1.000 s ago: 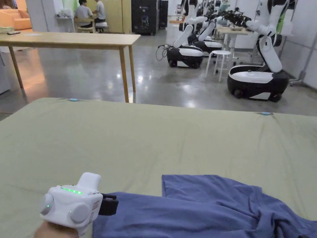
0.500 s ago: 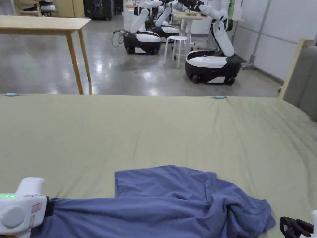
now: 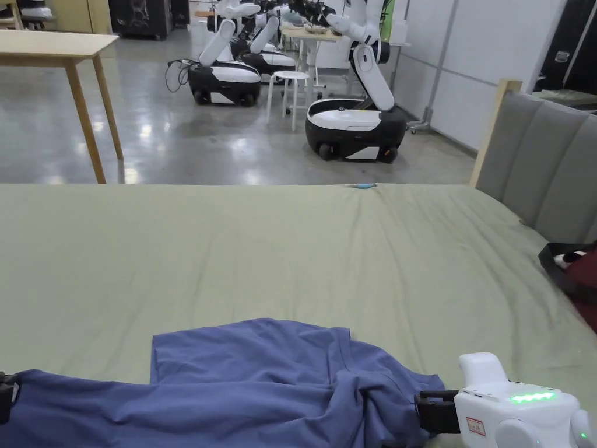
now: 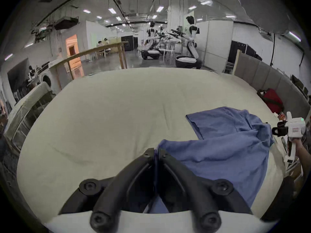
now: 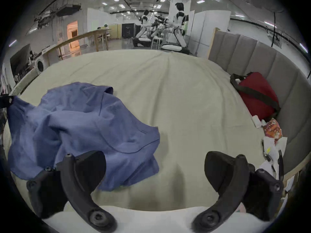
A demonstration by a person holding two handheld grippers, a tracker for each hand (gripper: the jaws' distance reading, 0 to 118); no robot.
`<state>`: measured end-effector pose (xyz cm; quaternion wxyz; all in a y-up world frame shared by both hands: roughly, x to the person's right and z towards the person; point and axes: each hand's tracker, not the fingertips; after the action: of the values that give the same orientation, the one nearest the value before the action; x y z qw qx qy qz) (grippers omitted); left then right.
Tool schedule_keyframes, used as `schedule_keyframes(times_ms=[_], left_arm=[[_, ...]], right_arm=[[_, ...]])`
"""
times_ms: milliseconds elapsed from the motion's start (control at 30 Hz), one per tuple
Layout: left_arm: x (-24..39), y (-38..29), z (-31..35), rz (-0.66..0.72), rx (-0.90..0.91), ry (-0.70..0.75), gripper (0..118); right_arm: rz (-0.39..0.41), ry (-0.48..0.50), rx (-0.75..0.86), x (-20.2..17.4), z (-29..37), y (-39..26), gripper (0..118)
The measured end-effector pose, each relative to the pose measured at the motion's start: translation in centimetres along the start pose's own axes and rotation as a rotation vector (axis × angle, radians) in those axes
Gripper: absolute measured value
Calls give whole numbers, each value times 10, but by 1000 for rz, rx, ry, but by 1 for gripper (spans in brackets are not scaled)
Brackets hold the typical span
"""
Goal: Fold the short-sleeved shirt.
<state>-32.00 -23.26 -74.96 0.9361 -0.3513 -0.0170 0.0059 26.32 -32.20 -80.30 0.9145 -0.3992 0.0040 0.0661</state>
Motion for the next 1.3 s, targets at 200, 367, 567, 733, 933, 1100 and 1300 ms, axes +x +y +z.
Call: schedule_keyframes(times_ms=[200, 367, 567, 733, 933, 1100, 1300], left_arm=[[7, -4, -6, -49, -28, 69, 0], [2, -6, 2, -66, -9, 82, 0], [-12, 30, 53, -58, 119, 96, 0], [-17, 82, 101, -69, 248, 113, 0], [-28, 158, 150, -45, 404, 140, 0], [-30, 220, 167, -43, 517, 193, 0], [-27, 280, 162, -3, 598, 216, 0]], right_arm=[[28, 64, -83, -17, -18, -5, 9], [-104, 121, -47, -1, 14, 13, 7], [-173, 137, 137, 20, 99, 72, 7], [-116, 125, 288, 14, 166, 138, 7], [-53, 27, 496, 8, 234, 220, 7], [-59, -73, 647, 7, 268, 279, 7], [-87, -112, 727, 12, 282, 337, 7]])
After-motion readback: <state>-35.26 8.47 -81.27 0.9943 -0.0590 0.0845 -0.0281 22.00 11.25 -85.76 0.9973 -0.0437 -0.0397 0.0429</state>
